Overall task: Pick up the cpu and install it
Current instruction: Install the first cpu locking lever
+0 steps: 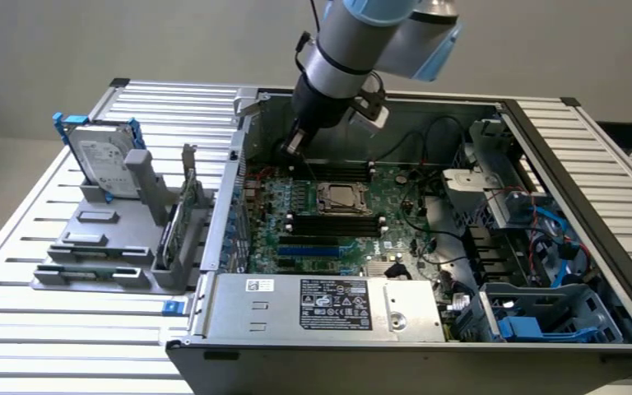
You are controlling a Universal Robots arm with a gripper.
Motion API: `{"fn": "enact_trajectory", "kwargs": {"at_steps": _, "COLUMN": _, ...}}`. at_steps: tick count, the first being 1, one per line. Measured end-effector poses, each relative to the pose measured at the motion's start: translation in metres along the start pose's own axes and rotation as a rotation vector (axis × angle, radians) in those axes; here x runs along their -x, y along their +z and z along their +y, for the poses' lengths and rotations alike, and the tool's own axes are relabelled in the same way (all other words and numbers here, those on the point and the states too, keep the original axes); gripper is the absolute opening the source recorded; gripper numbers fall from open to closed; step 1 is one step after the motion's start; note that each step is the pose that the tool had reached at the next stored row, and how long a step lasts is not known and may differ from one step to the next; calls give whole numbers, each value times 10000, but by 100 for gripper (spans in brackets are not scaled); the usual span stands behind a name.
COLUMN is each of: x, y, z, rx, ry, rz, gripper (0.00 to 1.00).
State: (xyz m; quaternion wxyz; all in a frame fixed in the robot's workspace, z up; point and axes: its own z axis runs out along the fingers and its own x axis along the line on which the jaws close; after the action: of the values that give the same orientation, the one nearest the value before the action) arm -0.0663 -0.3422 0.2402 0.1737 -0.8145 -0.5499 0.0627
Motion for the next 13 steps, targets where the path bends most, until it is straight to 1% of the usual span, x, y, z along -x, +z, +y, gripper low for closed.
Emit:
{"fn": "enact_trajectory", "kwargs": {"at_steps": 5, "x": -10, "y": 6, "z": -14, "rx": 230, "ry": 224, "rz": 176, "gripper": 11}}
{"fn": "enact_trajectory", "kwargs": {"at_steps": 9, "x": -16, "y": 12, "z": -28, "rx": 399, "ry": 382, "rz": 305, "gripper": 11}}
{"fn": "enact_trajectory", "kwargs": {"at_steps": 11, "x": -17, "y": 15, "z": -36, "rx": 466, "ry": 466, "rz": 363, "gripper": 11}}
{"fn": "enact_trajectory", "kwargs": {"at_steps": 13, "x": -16, "y": 19, "z": -44, "rx": 520, "ry": 558, "rz": 417, "gripper": 11}}
